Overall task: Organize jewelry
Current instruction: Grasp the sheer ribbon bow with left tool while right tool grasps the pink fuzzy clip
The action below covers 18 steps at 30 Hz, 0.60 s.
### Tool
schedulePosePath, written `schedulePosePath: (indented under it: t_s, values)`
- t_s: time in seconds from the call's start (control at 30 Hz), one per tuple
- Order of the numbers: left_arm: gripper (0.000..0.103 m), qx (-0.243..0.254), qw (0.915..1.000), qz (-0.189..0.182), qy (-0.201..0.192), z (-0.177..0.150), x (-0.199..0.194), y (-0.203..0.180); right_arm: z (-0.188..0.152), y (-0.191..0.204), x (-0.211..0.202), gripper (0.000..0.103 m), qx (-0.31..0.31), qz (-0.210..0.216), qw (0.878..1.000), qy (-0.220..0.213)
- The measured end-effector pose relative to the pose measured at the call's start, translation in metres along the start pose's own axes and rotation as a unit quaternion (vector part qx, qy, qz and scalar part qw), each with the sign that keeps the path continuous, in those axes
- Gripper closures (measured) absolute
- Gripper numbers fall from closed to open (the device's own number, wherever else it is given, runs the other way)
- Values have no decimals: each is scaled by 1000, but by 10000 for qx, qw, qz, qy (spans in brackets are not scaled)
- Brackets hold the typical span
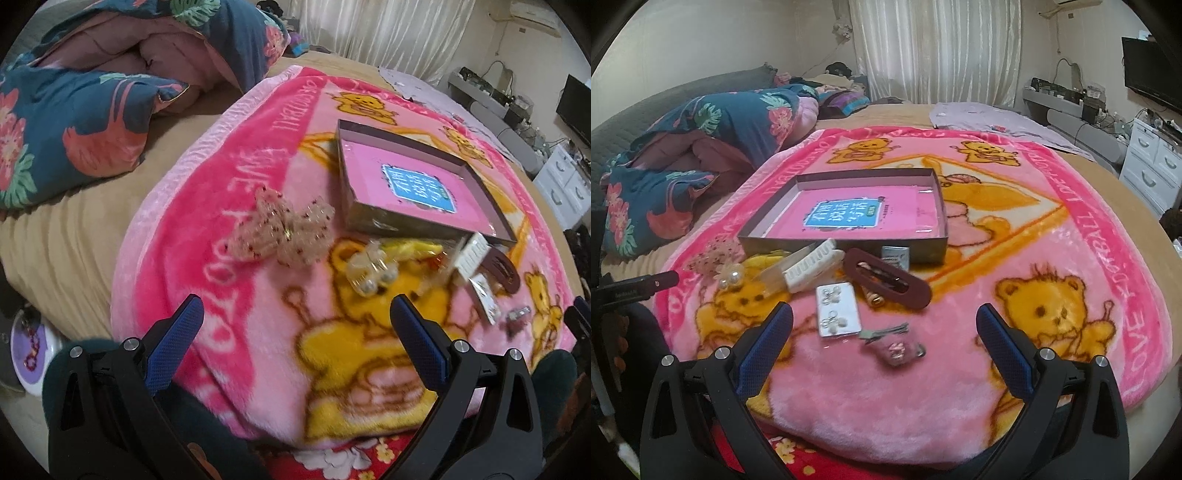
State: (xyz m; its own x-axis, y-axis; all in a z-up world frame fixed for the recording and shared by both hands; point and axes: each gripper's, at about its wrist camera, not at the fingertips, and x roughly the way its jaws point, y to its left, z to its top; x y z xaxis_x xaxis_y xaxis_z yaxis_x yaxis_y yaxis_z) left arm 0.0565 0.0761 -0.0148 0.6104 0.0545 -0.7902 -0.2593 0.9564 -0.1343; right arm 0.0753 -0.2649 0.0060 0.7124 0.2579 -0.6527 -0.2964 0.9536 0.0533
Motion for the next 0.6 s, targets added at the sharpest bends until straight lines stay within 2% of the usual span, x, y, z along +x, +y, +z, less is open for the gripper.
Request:
schedulePosePath:
  t_s: [0.2,0.3,0.37,0.6]
  values:
    - [8,-3,9998,49,195,21,29,1,-6,-25,15,4,152,-213,9994,229]
    - [8,-51,9996,37,286,31,43,0,-13,-34,22,4,203,-159,9988,409]
    - [8,-99,9992,53,388,35,53,1,-17,-32,26,4,175,-63,9984,538]
    - [8,-391,9962,-236,736,47,84,18,-29,-15,52,5,-221,120,9945,1012]
